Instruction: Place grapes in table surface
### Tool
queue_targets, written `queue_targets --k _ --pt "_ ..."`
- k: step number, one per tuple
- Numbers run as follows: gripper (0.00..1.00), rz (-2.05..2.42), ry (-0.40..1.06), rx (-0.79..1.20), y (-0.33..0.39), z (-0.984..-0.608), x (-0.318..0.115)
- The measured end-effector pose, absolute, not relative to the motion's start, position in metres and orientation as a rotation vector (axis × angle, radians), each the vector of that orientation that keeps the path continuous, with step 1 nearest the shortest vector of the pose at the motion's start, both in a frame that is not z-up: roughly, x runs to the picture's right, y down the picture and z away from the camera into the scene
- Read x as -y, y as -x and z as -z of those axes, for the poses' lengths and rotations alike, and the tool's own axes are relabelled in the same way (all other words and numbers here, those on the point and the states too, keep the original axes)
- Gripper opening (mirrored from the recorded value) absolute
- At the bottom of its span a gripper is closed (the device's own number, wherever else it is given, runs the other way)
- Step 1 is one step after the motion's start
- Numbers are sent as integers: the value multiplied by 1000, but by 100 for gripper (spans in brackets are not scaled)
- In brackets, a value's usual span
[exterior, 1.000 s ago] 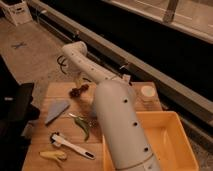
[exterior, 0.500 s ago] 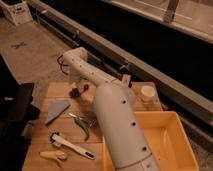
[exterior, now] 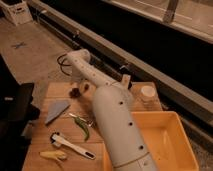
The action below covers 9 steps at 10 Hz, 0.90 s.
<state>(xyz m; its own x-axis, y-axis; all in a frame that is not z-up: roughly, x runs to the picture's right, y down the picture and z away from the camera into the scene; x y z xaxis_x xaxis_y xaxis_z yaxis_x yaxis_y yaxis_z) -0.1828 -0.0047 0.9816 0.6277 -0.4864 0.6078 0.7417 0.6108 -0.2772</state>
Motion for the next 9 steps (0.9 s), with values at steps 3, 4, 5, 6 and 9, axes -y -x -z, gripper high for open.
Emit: queue_targets --k 3,4,5,6,9 --pt "55 719 586 577 182 -999 -9" --pt "47 723 589 579 184 -1000 -11" --pt "38 726 593 581 186 -1001 -13" --pt "25 726 595 582 186 -1001 -14" --pt "1 708 594 604 186 -993 -19"
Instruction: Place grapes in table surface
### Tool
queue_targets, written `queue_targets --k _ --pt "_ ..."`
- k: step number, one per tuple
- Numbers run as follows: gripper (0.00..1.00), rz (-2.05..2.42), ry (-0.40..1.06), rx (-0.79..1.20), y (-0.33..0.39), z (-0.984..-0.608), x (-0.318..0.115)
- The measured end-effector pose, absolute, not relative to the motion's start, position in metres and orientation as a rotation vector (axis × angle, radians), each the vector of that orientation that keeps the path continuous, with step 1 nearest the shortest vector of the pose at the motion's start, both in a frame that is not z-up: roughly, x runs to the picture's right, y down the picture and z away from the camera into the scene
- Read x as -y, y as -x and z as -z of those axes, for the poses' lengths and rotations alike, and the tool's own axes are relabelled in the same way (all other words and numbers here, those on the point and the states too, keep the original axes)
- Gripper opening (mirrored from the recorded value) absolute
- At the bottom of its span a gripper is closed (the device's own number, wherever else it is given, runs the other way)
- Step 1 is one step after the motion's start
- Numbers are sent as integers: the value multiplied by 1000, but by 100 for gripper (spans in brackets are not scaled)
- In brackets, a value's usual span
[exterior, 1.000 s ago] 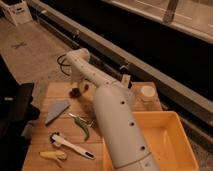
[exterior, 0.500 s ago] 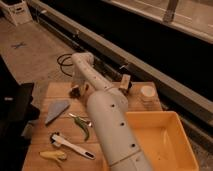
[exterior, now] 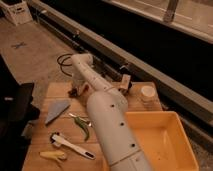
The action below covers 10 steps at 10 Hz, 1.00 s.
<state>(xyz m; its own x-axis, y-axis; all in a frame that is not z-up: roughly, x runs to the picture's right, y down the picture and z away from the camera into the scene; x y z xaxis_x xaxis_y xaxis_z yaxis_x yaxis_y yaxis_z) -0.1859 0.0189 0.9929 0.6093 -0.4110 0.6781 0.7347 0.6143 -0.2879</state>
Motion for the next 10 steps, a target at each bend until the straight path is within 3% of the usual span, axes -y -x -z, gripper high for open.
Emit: queue_targets --k 7,9,10 --pt "1 746 384 529 191 -906 35" --pt "14 749 404 515 191 -903 33" --pt "26 740 434 511 190 -906 24"
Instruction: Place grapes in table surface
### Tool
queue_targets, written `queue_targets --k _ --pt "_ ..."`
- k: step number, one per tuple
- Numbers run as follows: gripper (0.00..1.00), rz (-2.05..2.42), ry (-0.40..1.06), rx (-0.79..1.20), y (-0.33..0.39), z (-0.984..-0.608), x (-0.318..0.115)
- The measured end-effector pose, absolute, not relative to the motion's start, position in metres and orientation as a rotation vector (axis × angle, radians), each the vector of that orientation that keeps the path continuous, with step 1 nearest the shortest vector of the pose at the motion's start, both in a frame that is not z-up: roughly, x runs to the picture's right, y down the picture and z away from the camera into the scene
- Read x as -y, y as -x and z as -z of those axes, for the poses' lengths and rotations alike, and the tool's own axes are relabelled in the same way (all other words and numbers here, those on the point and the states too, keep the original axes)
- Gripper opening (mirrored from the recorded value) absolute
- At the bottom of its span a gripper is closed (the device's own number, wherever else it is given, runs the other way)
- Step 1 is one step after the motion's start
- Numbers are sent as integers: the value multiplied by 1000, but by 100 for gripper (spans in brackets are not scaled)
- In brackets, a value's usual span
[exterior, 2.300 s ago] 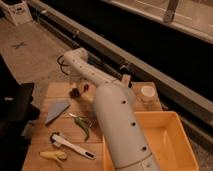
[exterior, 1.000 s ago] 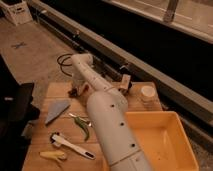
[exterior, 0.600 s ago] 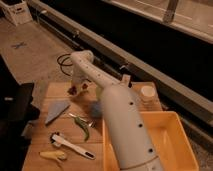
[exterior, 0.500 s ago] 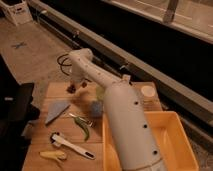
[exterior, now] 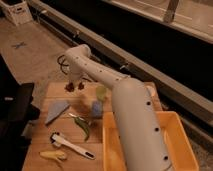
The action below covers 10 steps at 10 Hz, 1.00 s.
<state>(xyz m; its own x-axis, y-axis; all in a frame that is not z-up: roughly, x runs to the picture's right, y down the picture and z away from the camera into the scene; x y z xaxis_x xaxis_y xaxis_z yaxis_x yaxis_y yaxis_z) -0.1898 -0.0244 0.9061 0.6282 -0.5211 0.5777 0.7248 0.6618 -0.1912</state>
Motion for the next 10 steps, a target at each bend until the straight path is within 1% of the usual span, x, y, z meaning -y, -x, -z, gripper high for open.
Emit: queue_targets --k 1,4,5,6,8,10 --pt "34 729 456 507 186 -911 16" --pt "67 668 539 510 169 -922 -15" --pt "75 648 557 513 165 -924 -21" --pt "79 634 568 518 163 -924 -25" --pt "80 592 599 562 160 -928 -37" --pt "80 582 604 571 157 -930 -38"
